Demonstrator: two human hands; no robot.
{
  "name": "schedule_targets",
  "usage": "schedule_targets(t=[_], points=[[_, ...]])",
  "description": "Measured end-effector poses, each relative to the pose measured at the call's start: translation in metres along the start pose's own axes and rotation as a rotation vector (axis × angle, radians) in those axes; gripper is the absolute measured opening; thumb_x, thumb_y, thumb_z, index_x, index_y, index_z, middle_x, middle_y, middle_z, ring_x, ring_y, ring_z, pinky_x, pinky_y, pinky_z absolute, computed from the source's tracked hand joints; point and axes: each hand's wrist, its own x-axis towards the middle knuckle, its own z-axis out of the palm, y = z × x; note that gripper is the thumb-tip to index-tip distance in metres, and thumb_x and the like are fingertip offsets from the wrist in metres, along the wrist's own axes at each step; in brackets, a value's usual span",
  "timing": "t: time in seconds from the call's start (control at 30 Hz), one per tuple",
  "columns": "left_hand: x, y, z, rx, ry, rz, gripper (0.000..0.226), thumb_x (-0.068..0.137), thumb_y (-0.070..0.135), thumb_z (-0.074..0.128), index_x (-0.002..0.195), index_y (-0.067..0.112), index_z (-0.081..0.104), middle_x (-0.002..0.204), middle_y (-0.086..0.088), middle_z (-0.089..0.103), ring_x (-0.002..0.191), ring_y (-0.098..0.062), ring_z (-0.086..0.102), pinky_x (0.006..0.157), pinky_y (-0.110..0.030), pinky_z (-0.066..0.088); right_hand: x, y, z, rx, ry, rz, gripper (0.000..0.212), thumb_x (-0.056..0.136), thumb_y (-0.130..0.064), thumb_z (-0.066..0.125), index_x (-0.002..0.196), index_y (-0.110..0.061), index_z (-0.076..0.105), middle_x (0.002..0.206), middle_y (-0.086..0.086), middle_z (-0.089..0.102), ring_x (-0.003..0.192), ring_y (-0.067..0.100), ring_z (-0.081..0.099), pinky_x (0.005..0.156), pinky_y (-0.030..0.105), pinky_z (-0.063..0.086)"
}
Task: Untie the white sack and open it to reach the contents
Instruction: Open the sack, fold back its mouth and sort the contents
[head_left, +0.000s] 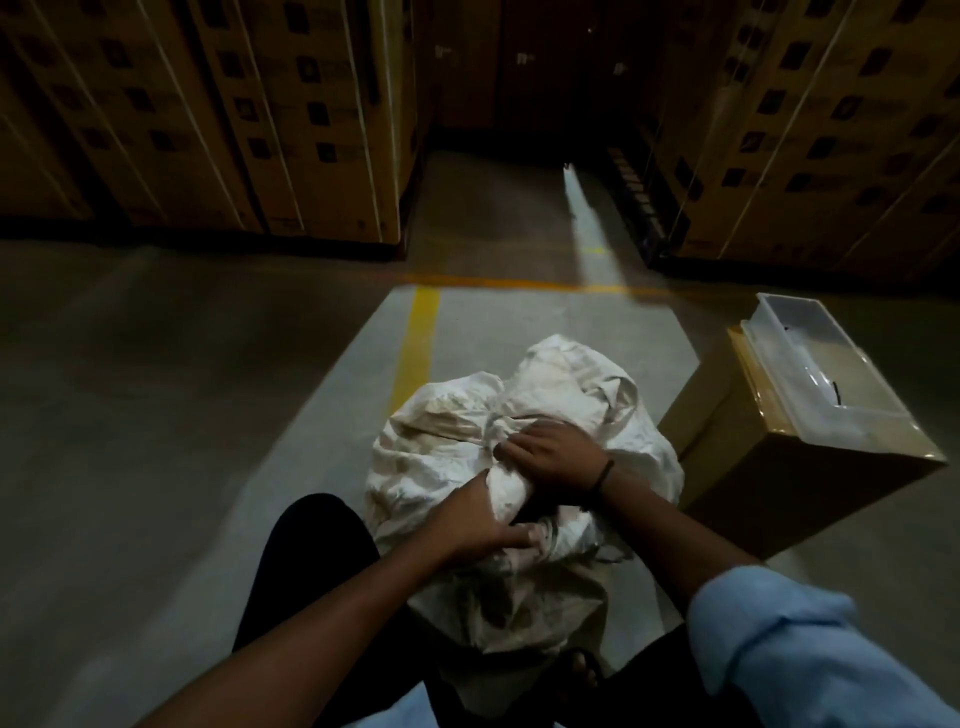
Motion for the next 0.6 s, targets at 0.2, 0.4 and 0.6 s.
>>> schedule_targets(t=[0.2, 0.4, 0.6], points=[[-0.01, 0.01, -0.007, 0.474, 0.32, -0.126, 0.114, 0.07, 0.052, 0.079, 0.153, 0.013, 0.011, 0.139, -0.015, 0.047, 0.129, -0.033, 0.048, 0.108, -0.041, 0.038, 0.032, -0.022, -0.028, 0.103, -0.473, 0.492, 0.037, 0.074, -0.041, 0.065, 0.102, -0.017, 0.06, 0.079, 0.01, 0.068, 0.071, 0.033, 0.067, 0.056, 0.031, 0.042], [0.016, 0.023, 0.005, 0.673, 0.391, -0.043, 0.123, 0.075, 0.04, 0.074, 0.154, 0.013, -0.016, 0.114, -0.015, 0.064, 0.103, -0.031, 0.061, 0.092, -0.042, 0.047, 0.052, -0.029, -0.017, 0.19, -0.604, 0.619, 0.077, 0.087, -0.029, 0.055, 0.149, -0.013, 0.012, 0.106, 0.014, 0.066, 0.096, 0.034, 0.065, 0.071, 0.037, 0.046], [0.012, -0.008, -0.011, 0.093, 0.179, -0.073, 0.121, 0.05, 0.044, 0.092, 0.144, 0.024, 0.019, 0.116, -0.002, 0.063, 0.104, -0.022, 0.064, 0.081, -0.032, 0.051, 0.011, -0.019, -0.021, 0.42, -0.254, 0.345, 0.105, 0.069, -0.06, 0.067, 0.151, -0.018, 0.018, 0.129, -0.004, 0.058, 0.124, 0.016, 0.048, 0.115, 0.039, 0.025]])
